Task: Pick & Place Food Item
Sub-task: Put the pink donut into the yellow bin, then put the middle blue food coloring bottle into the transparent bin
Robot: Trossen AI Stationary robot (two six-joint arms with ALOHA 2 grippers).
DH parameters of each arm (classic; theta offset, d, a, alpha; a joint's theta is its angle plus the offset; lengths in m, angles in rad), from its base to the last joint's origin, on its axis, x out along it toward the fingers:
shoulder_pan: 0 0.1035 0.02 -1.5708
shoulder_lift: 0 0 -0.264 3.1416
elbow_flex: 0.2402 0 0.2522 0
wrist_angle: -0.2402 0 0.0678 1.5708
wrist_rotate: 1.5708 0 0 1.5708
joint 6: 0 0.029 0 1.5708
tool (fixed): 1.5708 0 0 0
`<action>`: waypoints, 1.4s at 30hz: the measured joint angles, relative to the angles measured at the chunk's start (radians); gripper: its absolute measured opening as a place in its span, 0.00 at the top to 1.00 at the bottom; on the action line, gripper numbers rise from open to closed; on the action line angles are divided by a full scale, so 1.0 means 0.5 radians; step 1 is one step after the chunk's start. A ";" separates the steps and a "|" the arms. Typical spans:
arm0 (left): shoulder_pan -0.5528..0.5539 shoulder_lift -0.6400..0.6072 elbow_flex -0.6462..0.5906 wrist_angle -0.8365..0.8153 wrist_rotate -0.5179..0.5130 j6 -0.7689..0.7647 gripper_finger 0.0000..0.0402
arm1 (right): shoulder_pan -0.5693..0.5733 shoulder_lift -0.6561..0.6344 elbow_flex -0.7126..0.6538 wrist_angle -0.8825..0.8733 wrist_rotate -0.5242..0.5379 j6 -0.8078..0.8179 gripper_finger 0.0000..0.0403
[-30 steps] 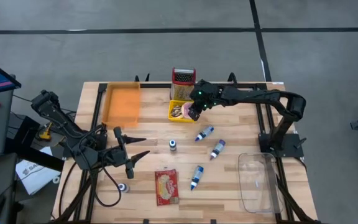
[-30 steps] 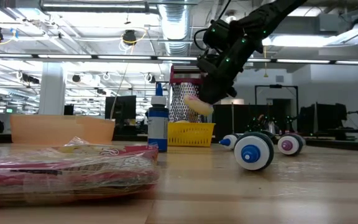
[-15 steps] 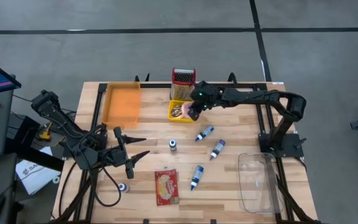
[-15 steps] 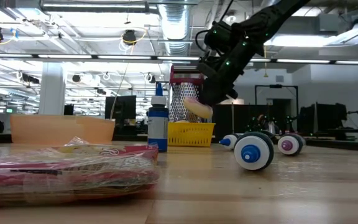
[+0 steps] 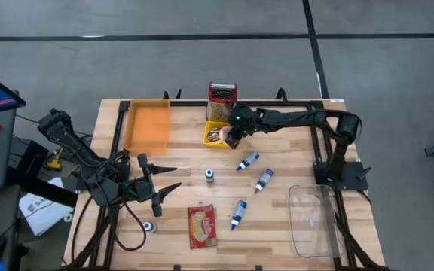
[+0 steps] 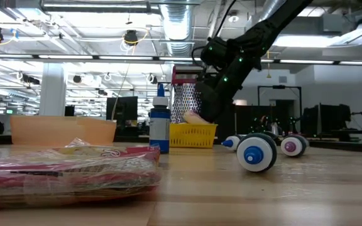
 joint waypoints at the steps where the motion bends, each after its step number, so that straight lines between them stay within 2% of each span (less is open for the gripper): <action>1: -0.004 0.000 0.000 0.003 0.000 0.000 0.48 | -0.001 -0.004 0.001 0.022 -0.001 -0.014 0.72; 10: -0.004 0.000 0.000 -0.006 0.000 -0.005 0.48 | -0.025 -0.069 0.002 0.034 -0.002 -0.033 0.69; 23: -0.005 0.000 0.000 -0.008 0.001 -0.031 0.48 | -0.007 -0.099 0.004 -0.039 -0.008 -0.035 0.43; 27: -0.005 0.000 0.000 -0.009 0.001 -0.031 0.48 | -0.008 -0.148 0.002 -0.076 -0.008 -0.040 0.42; 34: -0.007 0.000 0.000 -0.031 0.001 -0.043 0.48 | 0.054 -0.391 0.002 -0.238 0.031 -0.037 0.43; 42: -0.039 0.000 0.000 -0.194 -0.076 -0.158 0.48 | 0.335 -0.607 0.002 -0.784 0.251 0.026 0.43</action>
